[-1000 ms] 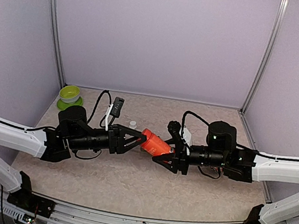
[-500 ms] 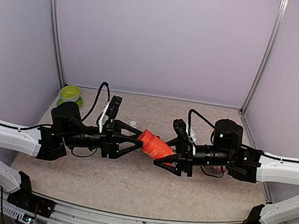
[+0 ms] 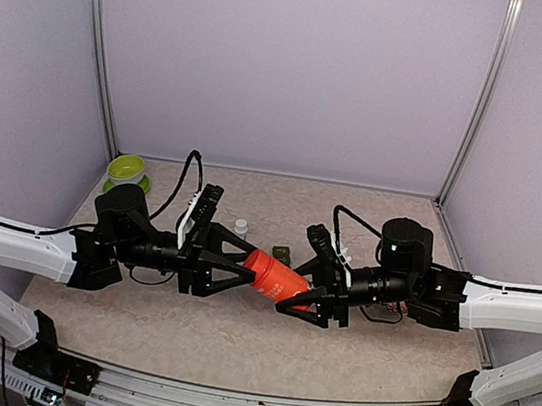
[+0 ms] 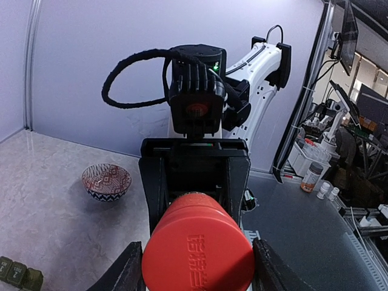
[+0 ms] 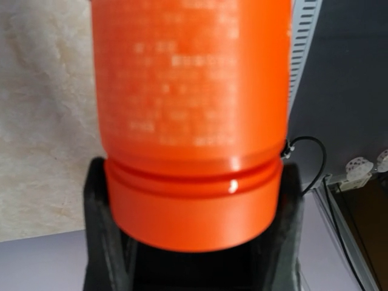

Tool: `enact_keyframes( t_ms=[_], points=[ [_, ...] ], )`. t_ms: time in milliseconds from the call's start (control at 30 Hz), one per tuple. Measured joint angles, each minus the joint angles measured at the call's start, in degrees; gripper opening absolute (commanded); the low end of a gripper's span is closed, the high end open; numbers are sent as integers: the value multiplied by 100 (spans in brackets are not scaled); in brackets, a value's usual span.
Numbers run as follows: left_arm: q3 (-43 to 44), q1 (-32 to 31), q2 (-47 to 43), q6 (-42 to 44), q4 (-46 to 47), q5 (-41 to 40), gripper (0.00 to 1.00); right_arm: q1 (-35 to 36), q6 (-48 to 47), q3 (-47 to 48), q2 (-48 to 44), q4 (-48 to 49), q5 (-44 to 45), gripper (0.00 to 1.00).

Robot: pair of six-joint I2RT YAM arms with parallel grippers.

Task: Sort the pills into containers
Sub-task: Unscrew the lid of the pill bottle from the pill bottle.

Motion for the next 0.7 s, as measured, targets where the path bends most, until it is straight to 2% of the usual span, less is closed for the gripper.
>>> enact_keyframes(
  t_ms=[67, 133, 200, 367, 533, 700],
  points=[
    [0, 15, 7, 72, 0, 48, 50, -2, 24, 0, 2, 0, -39, 29],
    [0, 17, 9, 146, 2, 90, 44, -2, 42, 0, 2, -2, -66, 29],
    [0, 20, 9, 208, 4, 116, 31, -2, 55, 0, 2, -2, -85, 29],
    [37, 20, 37, 240, -48, 85, 11, -2, 24, 28, 4, -94, -63, 29],
    [271, 50, 177, -122, -326, -264, 8, -98, -271, 116, 4, -310, 258, 29],
    [291, 63, 306, -879, -334, -706, 11, -125, -649, 125, 4, -424, 804, 29]
  ],
)
